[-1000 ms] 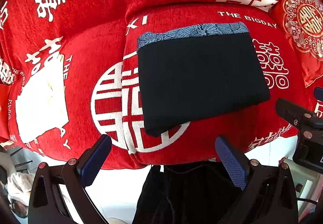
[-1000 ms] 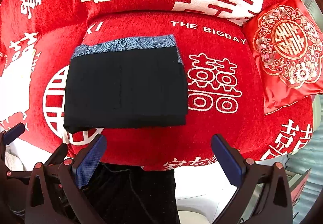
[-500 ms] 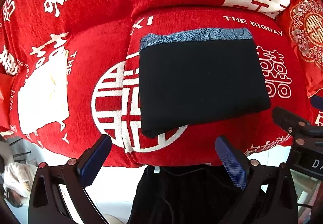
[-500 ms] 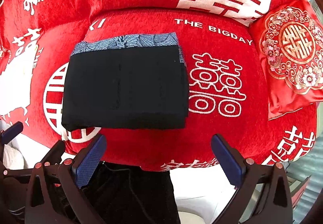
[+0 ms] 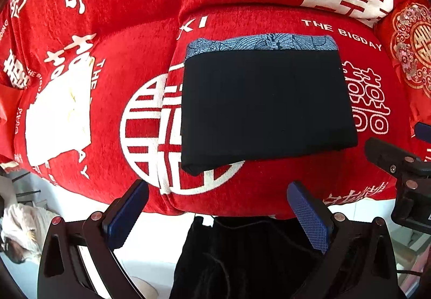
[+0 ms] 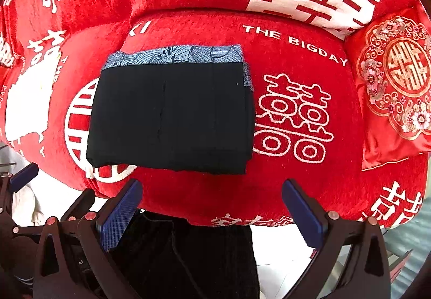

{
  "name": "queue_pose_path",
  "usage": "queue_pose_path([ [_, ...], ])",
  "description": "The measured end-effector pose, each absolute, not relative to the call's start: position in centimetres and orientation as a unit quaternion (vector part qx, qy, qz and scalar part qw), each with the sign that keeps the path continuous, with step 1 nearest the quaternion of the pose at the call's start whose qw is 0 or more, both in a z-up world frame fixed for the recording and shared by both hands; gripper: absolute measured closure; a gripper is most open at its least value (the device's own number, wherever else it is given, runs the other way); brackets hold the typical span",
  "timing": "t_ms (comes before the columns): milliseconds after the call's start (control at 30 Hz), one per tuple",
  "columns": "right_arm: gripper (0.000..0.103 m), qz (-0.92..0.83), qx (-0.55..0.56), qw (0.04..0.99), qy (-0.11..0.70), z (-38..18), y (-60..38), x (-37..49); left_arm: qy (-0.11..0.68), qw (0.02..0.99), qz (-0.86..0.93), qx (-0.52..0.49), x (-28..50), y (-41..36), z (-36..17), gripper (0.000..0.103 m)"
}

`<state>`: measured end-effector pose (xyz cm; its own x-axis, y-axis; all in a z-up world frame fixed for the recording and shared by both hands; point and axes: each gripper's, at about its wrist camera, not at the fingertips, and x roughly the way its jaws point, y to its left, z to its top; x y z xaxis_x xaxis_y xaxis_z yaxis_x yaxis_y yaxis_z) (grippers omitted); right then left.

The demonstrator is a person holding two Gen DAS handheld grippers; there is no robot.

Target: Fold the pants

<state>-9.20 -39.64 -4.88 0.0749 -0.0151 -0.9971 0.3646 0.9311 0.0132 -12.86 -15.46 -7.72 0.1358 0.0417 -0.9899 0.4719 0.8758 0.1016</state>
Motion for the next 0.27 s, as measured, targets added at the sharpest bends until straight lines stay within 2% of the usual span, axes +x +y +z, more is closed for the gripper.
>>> queue_pose_path([
  [267, 0.0, -0.128, 0.129, 0.72, 0.67, -4.94, -40.13, -9.13, 0.643, 0.725, -0.15, 0.198, -12.91, -15.98, -7.67, 0.0],
])
